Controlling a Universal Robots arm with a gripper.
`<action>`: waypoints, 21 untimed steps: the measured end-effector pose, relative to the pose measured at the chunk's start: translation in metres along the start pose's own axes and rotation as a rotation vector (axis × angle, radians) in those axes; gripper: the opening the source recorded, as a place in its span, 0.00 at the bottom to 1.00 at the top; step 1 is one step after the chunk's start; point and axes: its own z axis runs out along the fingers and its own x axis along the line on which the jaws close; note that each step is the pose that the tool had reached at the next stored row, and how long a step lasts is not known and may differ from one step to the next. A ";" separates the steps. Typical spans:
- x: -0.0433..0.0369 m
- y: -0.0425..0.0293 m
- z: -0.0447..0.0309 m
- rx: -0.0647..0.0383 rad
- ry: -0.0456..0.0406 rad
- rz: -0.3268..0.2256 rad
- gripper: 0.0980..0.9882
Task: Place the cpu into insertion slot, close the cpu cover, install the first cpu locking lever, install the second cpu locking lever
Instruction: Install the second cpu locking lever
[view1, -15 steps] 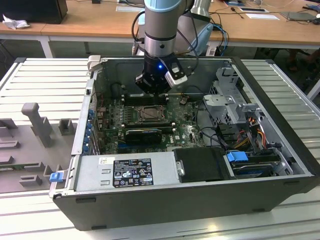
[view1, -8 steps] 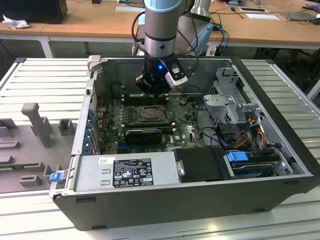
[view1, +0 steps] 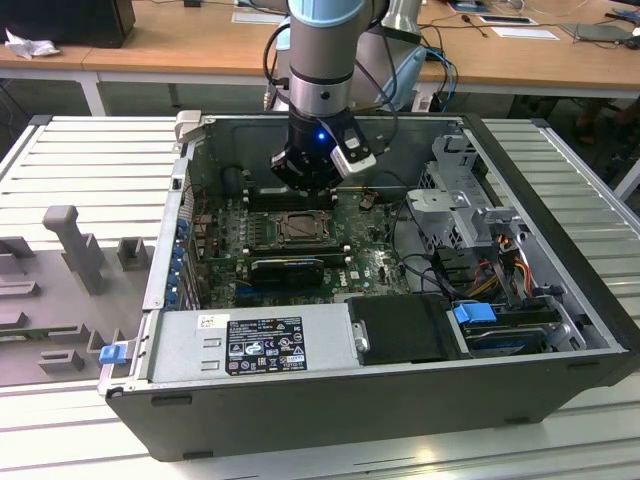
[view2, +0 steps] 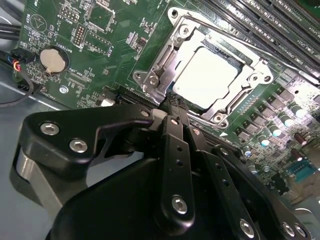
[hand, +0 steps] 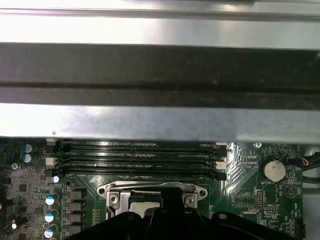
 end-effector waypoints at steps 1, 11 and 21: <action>0.0000 0.0000 -0.0016 0.000 -0.0001 0.000 0.01; -0.0003 -0.0086 -0.0085 0.000 -0.0001 0.000 0.01; -0.0004 -0.0131 -0.0132 0.000 -0.0001 0.000 0.01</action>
